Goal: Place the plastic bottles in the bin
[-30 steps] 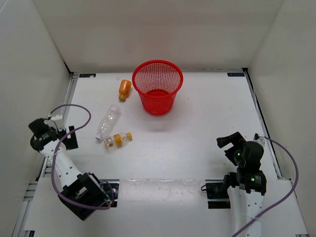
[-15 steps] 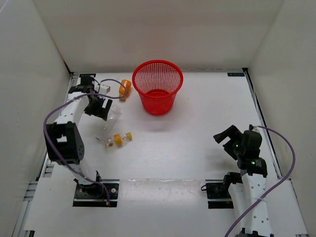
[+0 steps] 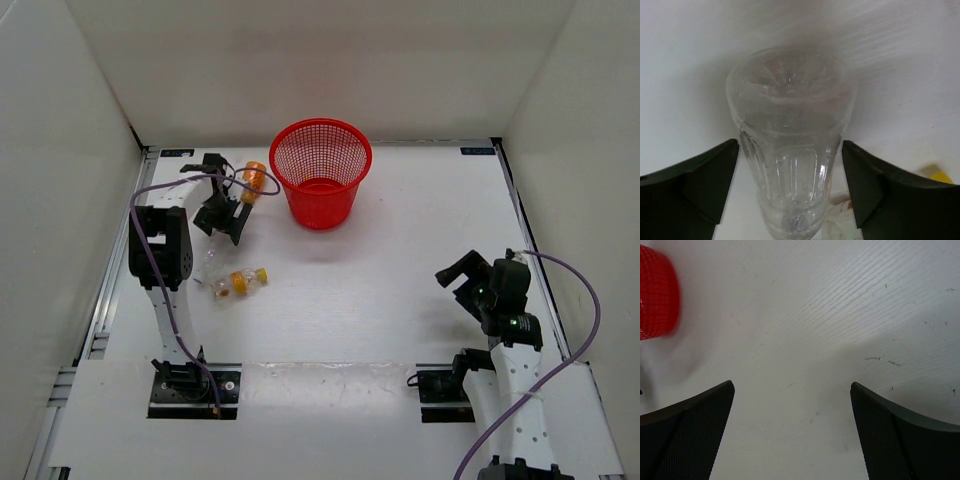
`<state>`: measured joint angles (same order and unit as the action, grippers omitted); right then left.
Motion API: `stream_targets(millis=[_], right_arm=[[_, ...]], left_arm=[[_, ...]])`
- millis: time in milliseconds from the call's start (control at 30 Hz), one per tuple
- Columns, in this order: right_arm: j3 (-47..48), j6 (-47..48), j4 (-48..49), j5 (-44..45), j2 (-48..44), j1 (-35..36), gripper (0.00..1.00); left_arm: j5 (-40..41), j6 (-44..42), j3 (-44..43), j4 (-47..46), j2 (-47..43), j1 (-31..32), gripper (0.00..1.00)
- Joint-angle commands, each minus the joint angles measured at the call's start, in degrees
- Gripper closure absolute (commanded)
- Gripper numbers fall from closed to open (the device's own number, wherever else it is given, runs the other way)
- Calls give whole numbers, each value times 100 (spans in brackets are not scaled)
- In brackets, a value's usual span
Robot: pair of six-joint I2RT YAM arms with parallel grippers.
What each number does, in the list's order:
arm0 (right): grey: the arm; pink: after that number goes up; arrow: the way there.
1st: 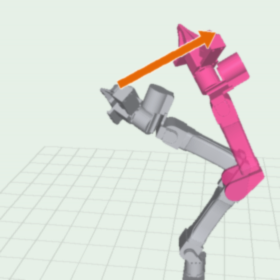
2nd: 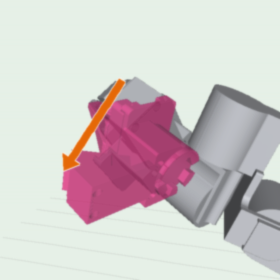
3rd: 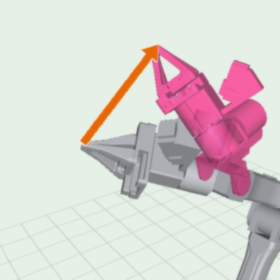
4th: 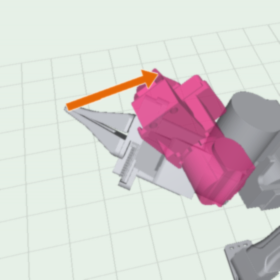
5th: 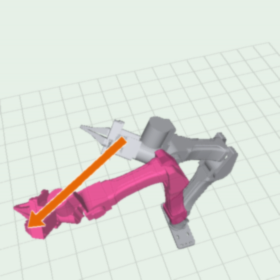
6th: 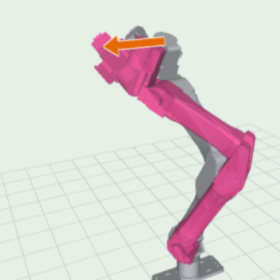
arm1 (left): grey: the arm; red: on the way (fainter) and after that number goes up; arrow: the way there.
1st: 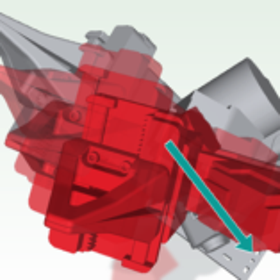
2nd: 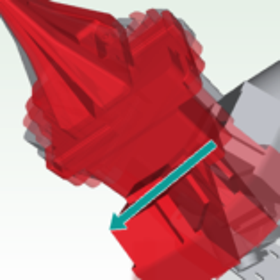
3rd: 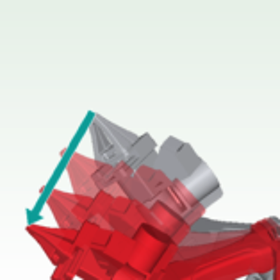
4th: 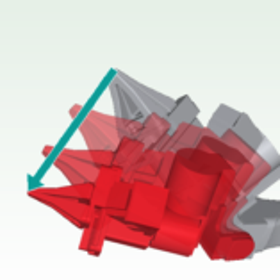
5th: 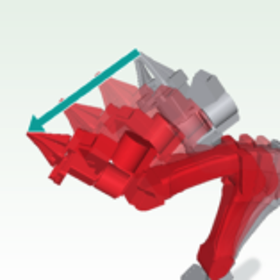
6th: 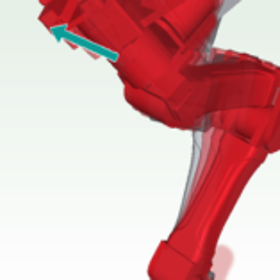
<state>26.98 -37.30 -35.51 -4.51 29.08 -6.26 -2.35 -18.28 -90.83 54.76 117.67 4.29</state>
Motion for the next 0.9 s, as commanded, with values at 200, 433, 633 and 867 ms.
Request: stream_targets(millis=[200, 433, 633, 867], right_arm=[[448, 91, 474, 73, 265, 20, 0], [387, 91, 790, -120, 493, 20, 0], [387, 91, 844, -243, 599, 20, 0], [387, 38, 668, -243, 283, 20, 0]], left_arm=[[-55, 158, 663, -98, -665, -254, 90], [-292, 421, -1556, 544, -1501, -447, 90], [-73, 589, -3819, -921, -1510, 843, 90], [-309, 976, -5163, -1959, -325, 2162, 90]])
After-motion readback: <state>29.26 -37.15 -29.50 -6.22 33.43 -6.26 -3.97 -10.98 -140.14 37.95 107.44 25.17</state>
